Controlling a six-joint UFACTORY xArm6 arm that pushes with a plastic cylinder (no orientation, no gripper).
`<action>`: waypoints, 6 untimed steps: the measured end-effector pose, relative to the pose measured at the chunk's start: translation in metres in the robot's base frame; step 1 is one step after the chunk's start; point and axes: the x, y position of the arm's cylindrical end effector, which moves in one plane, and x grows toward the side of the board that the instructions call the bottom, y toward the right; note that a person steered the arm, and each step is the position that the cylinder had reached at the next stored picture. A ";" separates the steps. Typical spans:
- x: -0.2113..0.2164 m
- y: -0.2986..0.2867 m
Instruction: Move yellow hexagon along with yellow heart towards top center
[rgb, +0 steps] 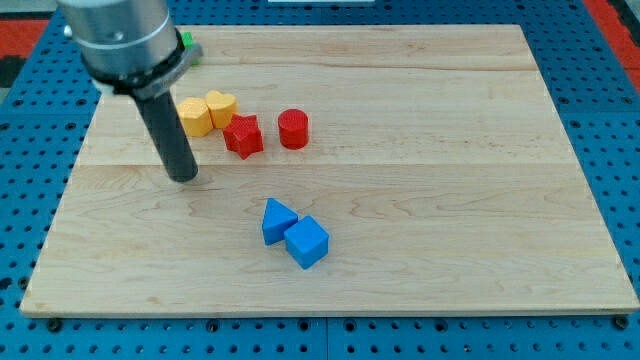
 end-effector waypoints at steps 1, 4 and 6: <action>-0.037 0.046; -0.027 -0.044; -0.027 -0.056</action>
